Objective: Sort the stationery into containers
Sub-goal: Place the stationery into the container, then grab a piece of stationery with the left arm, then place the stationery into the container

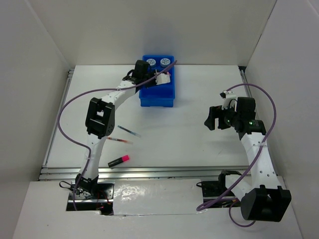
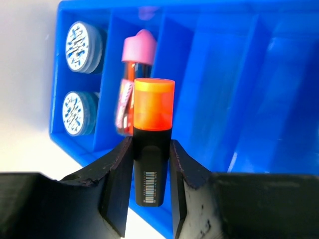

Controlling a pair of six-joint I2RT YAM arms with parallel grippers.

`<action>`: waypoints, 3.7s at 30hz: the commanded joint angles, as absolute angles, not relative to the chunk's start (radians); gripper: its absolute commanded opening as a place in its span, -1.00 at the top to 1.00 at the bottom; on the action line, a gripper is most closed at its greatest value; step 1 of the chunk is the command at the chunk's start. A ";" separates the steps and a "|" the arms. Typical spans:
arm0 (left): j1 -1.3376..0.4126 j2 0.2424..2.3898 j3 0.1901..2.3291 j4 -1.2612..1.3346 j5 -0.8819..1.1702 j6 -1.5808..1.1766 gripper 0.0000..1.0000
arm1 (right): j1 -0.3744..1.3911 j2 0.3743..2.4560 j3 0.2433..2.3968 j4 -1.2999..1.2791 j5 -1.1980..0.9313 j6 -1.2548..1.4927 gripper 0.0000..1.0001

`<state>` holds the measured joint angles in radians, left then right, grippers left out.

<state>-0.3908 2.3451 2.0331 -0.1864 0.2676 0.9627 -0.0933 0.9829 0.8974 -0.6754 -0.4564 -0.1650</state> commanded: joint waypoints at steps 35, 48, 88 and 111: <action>-0.238 1.685 1.708 -0.720 0.652 0.676 -0.11 | -0.103 0.940 0.928 -0.670 -0.500 -0.179 -0.71; -0.176 1.055 0.787 -0.881 0.515 0.874 -0.27 | -0.064 0.953 0.942 -0.676 -0.477 -0.181 -0.72; -0.396 1.247 0.713 -0.627 0.354 0.818 0.57 | -0.066 0.943 0.913 -0.667 -0.430 -0.204 -0.71; -0.374 2.291 2.175 -0.342 0.339 0.996 1.00 | -0.084 1.052 0.992 -0.687 -0.410 -0.204 -0.69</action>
